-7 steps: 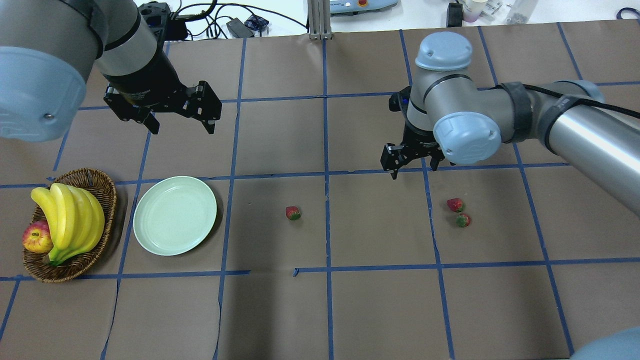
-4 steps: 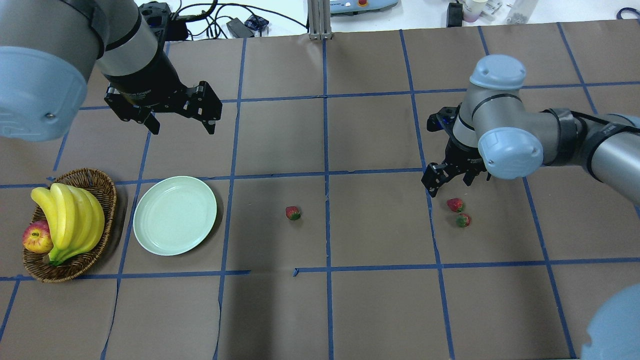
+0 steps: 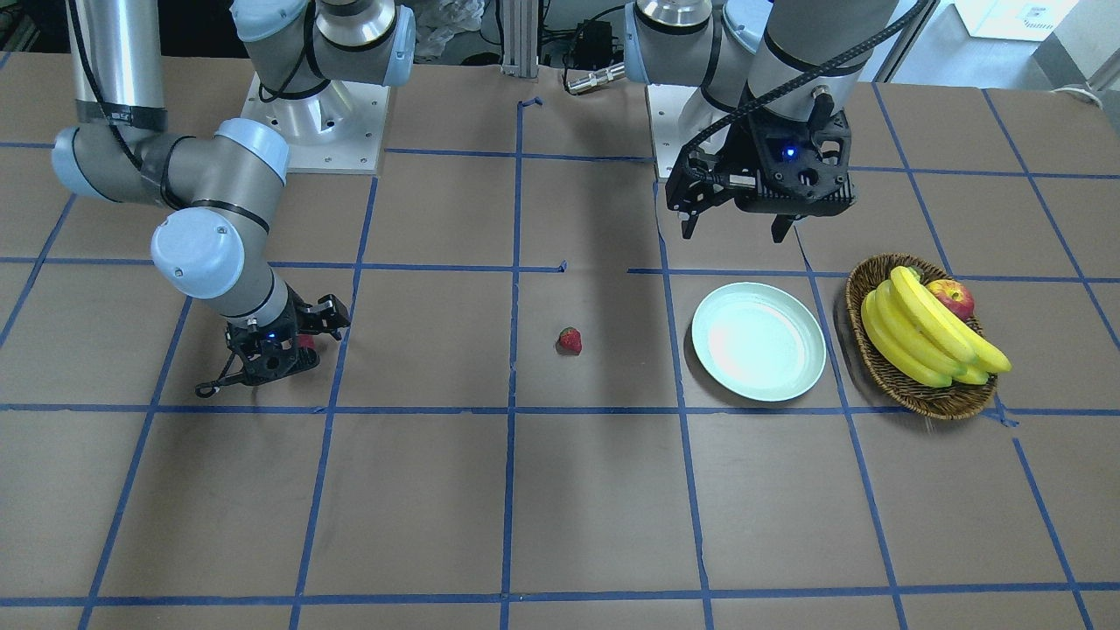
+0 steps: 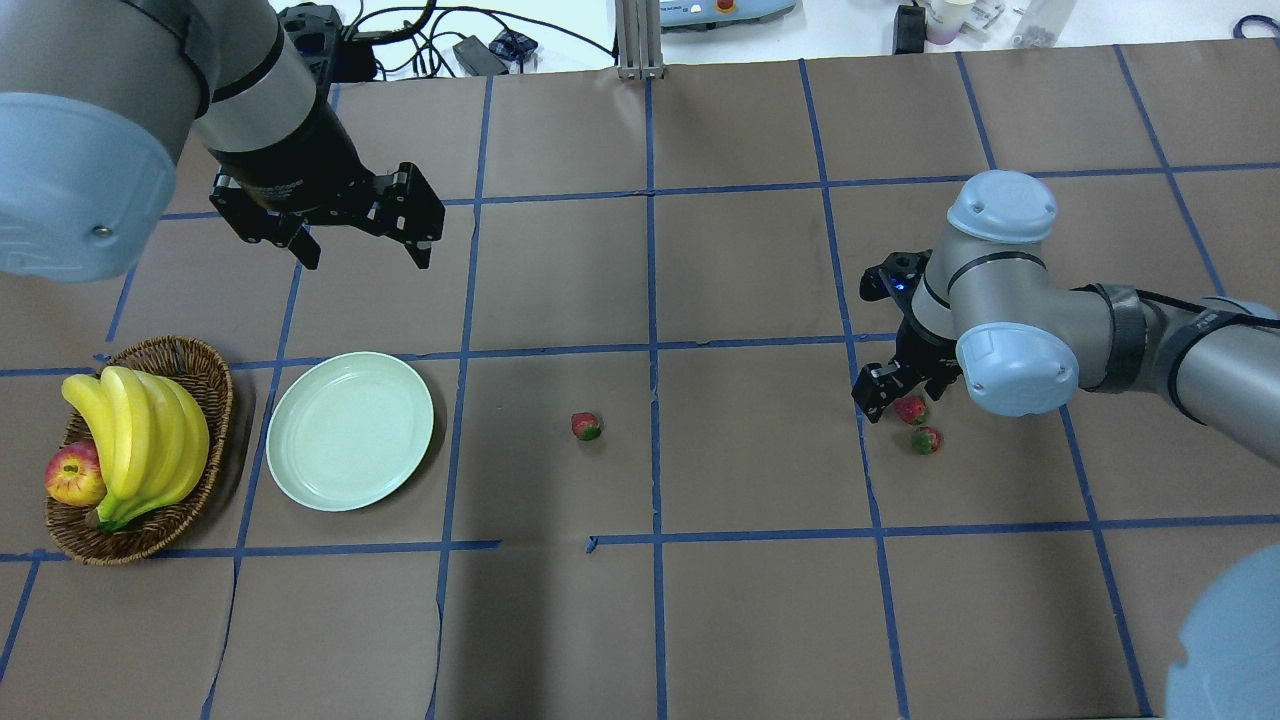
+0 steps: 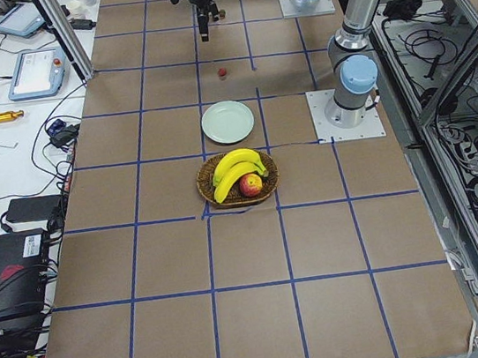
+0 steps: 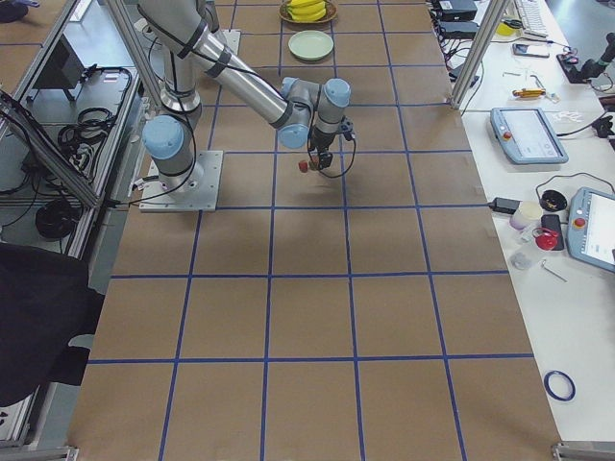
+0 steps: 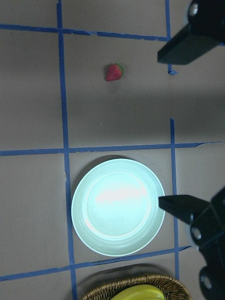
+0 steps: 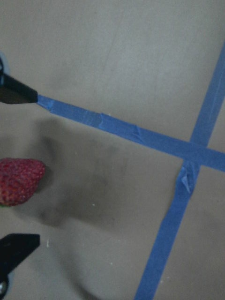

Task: Collect all strawberries into plate
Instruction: 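Lift the second strawberry with the right gripper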

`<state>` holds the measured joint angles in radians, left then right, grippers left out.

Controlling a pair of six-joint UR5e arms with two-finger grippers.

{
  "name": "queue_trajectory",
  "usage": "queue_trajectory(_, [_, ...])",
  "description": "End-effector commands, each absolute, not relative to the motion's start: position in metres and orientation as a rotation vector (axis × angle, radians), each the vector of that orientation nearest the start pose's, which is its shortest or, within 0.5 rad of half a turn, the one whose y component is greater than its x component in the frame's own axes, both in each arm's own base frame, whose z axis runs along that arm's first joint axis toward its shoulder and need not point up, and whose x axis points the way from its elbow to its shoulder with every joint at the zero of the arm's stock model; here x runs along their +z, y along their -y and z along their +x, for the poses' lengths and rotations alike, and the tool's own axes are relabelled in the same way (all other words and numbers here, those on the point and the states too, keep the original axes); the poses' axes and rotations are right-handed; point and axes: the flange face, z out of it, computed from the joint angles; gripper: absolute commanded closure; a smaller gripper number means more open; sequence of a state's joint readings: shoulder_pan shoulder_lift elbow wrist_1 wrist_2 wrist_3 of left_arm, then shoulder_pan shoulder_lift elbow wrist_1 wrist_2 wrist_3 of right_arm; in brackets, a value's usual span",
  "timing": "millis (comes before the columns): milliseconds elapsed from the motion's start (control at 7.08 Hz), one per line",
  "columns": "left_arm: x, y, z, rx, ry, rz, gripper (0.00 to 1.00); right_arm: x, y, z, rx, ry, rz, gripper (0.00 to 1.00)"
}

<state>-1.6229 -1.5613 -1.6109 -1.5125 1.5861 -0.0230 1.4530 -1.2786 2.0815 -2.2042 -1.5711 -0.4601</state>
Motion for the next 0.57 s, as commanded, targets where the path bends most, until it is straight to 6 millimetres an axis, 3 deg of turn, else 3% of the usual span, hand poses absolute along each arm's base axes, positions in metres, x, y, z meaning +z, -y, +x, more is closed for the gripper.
queue_trajectory(0, [0.4787, 0.483, -0.1572, -0.044, -3.127, 0.045, 0.0, 0.1701, 0.4875, 0.0759, 0.254, -3.04, -0.535, 0.52])
queue_trajectory(141, [0.4787, 0.483, -0.1572, -0.044, -3.127, 0.045, 0.0, 0.1709, 0.4871, 0.0719, 0.274, -3.077, -0.545, 0.69])
queue_trajectory(424, [0.4787, 0.483, -0.1572, -0.044, -3.127, 0.045, 0.0, 0.1757, 0.4881, 0.0709, 0.262, -3.089, -0.545, 0.88])
